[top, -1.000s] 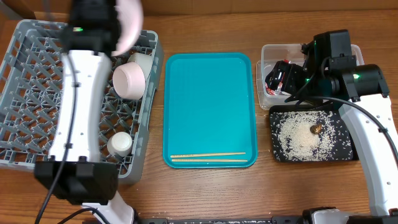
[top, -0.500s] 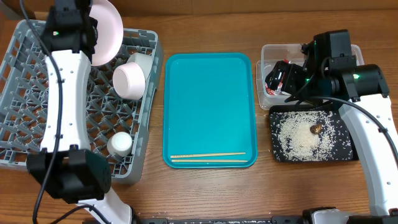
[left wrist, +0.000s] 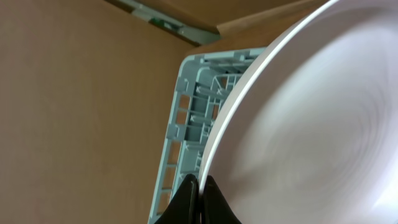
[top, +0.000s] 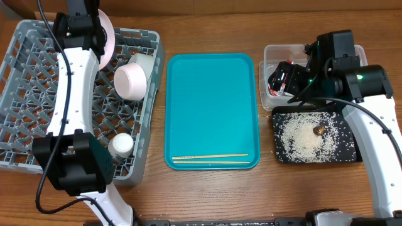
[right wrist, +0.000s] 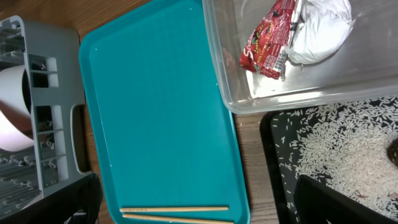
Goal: Sort waste into correct bins and load items into the dishwasher
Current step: 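Carry the plate to the rack's back and stand it upright, then release the plate and move the left gripper over the chopsticks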
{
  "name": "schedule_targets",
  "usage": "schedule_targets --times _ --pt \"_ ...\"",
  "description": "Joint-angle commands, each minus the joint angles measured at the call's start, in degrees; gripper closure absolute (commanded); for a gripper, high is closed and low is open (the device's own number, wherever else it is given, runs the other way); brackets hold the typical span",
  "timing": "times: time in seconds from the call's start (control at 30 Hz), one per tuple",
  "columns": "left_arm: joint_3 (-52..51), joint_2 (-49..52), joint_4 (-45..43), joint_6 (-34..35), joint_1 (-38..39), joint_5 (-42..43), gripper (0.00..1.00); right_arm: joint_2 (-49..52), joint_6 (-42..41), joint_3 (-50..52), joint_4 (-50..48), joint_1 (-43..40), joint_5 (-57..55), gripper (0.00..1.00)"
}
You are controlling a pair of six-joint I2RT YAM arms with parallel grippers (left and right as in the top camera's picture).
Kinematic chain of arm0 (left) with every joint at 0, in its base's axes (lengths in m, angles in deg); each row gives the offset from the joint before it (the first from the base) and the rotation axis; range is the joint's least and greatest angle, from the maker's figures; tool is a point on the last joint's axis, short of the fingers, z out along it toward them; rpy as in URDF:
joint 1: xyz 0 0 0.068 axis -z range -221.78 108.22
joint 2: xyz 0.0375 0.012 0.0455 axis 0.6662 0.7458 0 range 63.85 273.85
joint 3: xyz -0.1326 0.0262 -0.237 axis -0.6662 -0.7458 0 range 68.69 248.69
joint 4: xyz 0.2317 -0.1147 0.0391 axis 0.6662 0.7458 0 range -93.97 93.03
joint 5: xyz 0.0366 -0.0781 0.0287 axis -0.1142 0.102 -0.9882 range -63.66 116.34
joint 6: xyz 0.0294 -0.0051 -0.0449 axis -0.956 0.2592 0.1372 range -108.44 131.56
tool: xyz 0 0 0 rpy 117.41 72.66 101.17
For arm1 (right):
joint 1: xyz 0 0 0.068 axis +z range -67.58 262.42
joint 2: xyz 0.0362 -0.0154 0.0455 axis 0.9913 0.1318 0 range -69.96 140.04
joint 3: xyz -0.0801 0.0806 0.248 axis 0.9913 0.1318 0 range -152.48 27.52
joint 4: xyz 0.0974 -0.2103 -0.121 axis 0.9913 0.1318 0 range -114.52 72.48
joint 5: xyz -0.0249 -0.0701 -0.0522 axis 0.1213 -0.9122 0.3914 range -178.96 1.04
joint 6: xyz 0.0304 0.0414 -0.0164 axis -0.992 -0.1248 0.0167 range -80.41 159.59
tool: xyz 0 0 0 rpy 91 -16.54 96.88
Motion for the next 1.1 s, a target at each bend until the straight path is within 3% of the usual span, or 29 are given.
schedule_targets --times 0.0,0.27,0.3,0.43,0.47,0.5,0.67,0.8,0.87,1.07 --pt "-0.07 1.75 1.05 2.64 0.52 -1.27 0.96 -0.17 0.11 -0.02 -0.31 0.11 -0.26 0.0" --pt "-0.24 4.35 1.33 3.04 3.1 -1.31 0.95 -0.17 0.11 -0.02 -0.31 0.11 -0.26 0.0" --pt "-0.24 4.35 1.01 3.02 3.58 -1.33 0.78 -0.17 0.09 -0.02 -0.31 0.11 -0.26 0.0" --pt "-0.22 4.28 0.42 3.63 3.82 -1.4 0.44 -0.17 0.11 -0.02 -0.31 0.11 -0.26 0.0" --pt "-0.04 4.11 0.04 5.95 3.82 -2.08 0.09 -0.17 0.11 -0.02 -0.31 0.11 -0.26 0.0" --pt "0.28 3.91 0.07 7.8 3.82 -2.51 0.0 -0.17 0.11 -0.02 -0.31 0.11 -0.26 0.0" --pt "3.3 1.14 2.38 18.6 4.66 -2.56 0.0 -0.17 0.11 -0.02 -0.31 0.11 -0.26 0.0" --pt "6.43 -3.06 7.85 20.28 7.61 2.43 0.0 -0.17 0.11 -0.02 -0.31 0.11 -0.26 0.0" --pt "7.5 -5.49 11.76 21.44 9.92 8.17 0.0 -0.17 0.11 -0.02 -0.31 0.11 -0.26 0.0" --pt "7.82 -10.73 24.5 22.75 18.51 36.89 0.0 -0.17 0.11 -0.02 -0.31 0.11 -0.26 0.0"
